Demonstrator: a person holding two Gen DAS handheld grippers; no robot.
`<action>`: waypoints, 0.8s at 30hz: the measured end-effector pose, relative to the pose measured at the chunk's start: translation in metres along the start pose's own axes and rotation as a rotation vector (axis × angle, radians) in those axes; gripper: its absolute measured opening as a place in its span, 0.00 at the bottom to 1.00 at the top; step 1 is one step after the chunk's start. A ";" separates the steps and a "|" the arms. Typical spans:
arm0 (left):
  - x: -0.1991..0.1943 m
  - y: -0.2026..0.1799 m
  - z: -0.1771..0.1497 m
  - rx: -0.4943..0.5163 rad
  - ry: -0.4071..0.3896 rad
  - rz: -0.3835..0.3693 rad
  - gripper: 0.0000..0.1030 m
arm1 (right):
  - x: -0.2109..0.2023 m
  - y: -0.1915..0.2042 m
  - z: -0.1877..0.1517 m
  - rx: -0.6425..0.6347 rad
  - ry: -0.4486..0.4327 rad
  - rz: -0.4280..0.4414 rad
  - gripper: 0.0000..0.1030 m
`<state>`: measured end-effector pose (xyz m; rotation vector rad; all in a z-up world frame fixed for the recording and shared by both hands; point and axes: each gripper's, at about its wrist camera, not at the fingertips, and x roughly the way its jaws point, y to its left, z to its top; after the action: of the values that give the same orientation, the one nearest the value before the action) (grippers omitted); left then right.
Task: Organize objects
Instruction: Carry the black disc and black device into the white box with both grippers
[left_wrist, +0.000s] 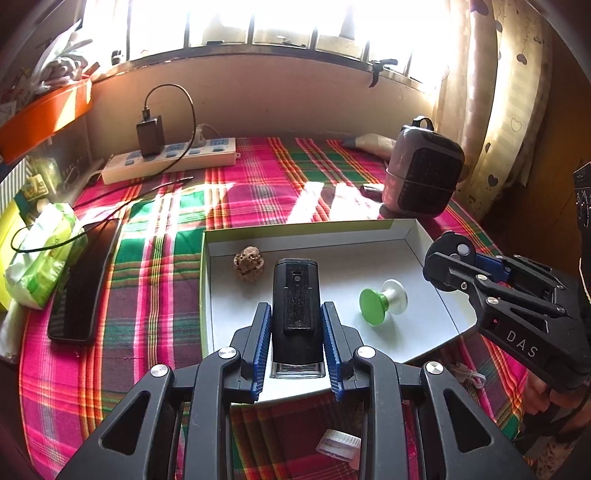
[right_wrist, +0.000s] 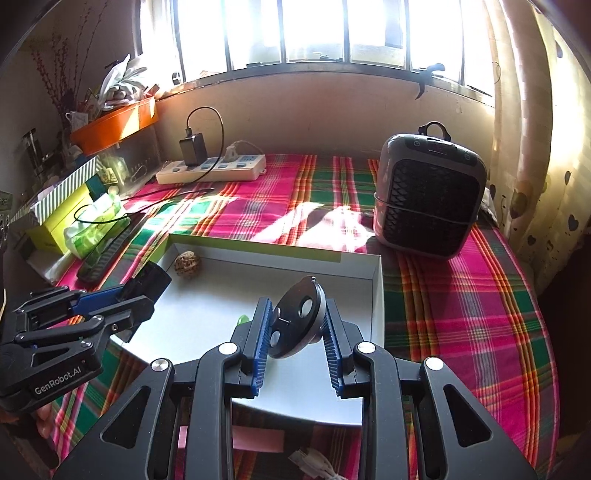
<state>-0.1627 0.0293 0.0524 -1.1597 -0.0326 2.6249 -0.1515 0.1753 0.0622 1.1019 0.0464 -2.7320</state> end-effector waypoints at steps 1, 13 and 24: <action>0.003 -0.001 0.002 0.001 0.001 0.003 0.24 | 0.003 -0.001 0.002 0.003 0.004 -0.001 0.28; 0.039 -0.003 0.021 -0.002 0.049 0.016 0.24 | 0.041 -0.015 0.018 0.029 0.067 0.003 0.28; 0.061 -0.003 0.027 0.008 0.084 0.042 0.24 | 0.068 -0.022 0.020 0.045 0.128 0.018 0.28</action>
<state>-0.2214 0.0497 0.0268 -1.2807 0.0187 2.6068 -0.2176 0.1832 0.0287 1.2823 -0.0063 -2.6549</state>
